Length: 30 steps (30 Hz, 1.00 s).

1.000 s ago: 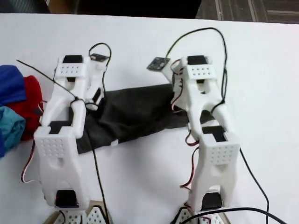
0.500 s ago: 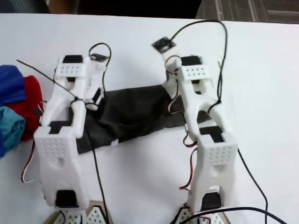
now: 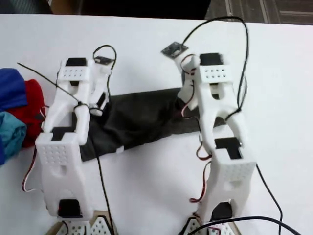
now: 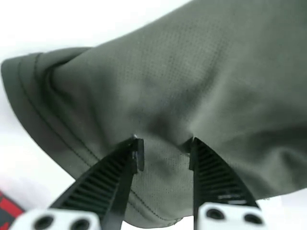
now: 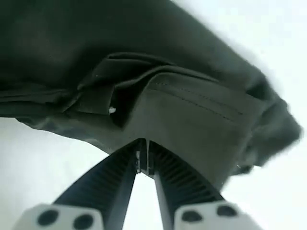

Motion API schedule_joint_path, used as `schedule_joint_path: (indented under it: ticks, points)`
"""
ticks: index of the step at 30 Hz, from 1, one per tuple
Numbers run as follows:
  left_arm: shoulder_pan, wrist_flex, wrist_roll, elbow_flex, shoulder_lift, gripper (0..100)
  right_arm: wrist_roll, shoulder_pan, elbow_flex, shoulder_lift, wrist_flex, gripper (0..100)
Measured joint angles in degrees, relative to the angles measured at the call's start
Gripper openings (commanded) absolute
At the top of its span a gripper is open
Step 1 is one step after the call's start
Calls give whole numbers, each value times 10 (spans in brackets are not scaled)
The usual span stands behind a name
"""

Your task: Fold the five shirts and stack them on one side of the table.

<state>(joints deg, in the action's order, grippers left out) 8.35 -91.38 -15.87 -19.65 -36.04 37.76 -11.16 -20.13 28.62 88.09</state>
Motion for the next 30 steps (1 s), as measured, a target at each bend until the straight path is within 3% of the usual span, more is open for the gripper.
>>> schedule_joint_path:
  ticks: [7,13,20,30]
  points:
    - [0,0,0,0,0,180,-3,-43,0,55,-33,21]
    - [0,-1,0,4,0,180,-78,-54,0,53,-81,21]
    - [0,0,0,4,0,180,-97,-54,0,53,-141,21]
    - [0,0,0,4,0,180,-182,-44,0,46,-179,21]
